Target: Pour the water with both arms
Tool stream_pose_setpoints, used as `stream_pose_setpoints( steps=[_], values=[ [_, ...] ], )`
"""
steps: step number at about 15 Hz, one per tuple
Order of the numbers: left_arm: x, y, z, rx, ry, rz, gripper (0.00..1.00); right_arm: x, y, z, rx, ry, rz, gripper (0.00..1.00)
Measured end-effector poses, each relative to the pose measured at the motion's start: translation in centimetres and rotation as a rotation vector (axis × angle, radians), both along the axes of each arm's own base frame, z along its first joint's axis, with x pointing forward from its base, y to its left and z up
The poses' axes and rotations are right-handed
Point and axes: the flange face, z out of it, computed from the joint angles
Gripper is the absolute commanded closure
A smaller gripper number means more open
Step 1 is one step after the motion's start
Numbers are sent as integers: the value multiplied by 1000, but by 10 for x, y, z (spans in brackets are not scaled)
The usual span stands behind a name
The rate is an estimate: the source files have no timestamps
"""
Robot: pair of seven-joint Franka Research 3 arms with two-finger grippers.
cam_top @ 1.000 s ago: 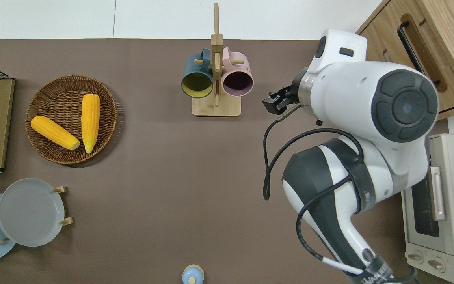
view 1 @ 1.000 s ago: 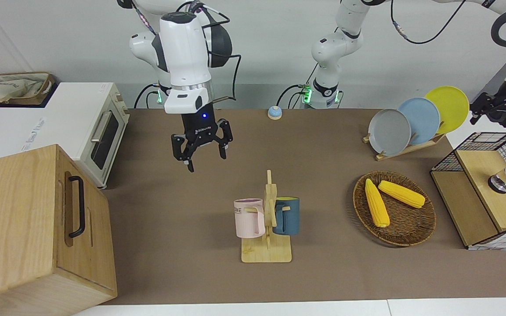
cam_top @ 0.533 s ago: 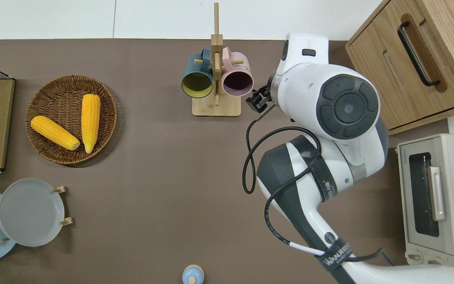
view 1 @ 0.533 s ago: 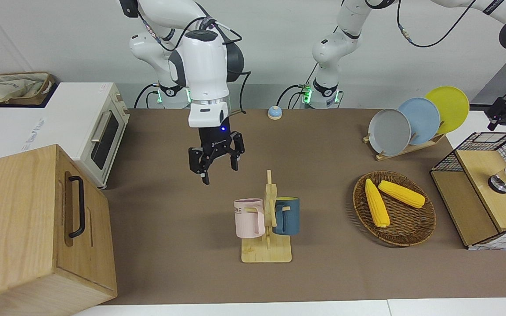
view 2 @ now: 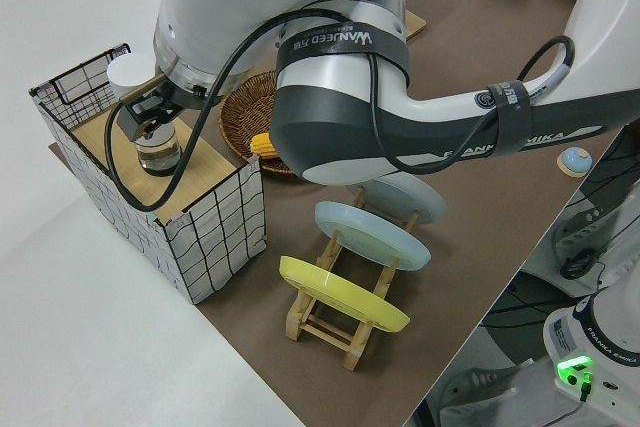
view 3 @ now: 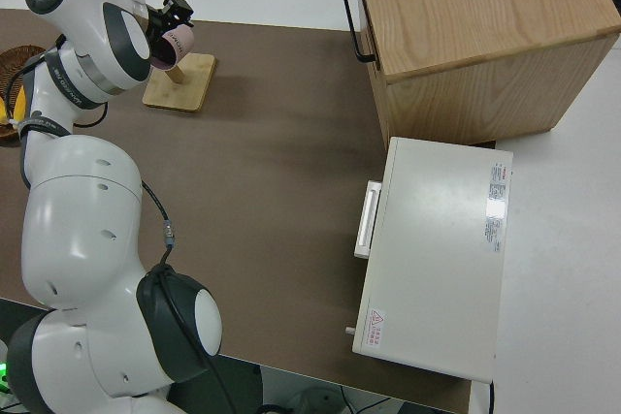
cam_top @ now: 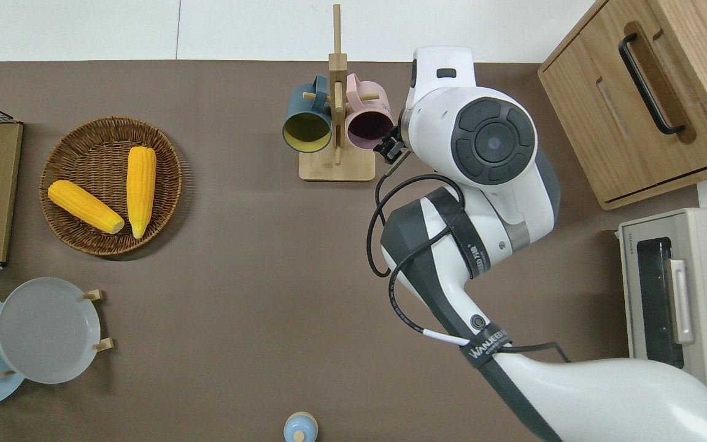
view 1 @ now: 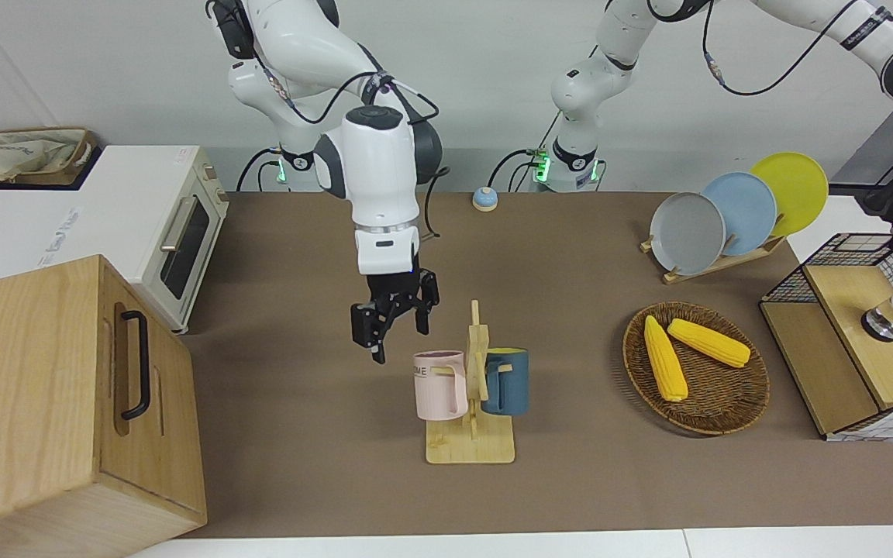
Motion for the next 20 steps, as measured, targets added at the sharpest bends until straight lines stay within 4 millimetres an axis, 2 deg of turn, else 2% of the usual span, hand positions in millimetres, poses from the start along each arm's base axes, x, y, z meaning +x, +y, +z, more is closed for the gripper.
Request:
stream_pose_setpoints(
  steps=[1,3,5,12,17,20],
  values=[
    [3,2,-3,-5,-25,-4,2,3,4,-5,0,-3,6,25],
    [8,6,-11,-6,-58,-1,2,7,14,-14,-8,-18,26,113],
    [13,7,-18,-24,-91,17,2,8,24,-21,-33,-35,49,157],
    [19,10,-53,-25,-210,27,2,13,27,-19,-44,-62,59,573],
    [27,8,-73,-25,-236,25,2,14,27,-21,-45,-60,59,593],
    [30,0,-84,-19,-240,36,0,14,28,-23,-43,-58,55,649]
  ],
)
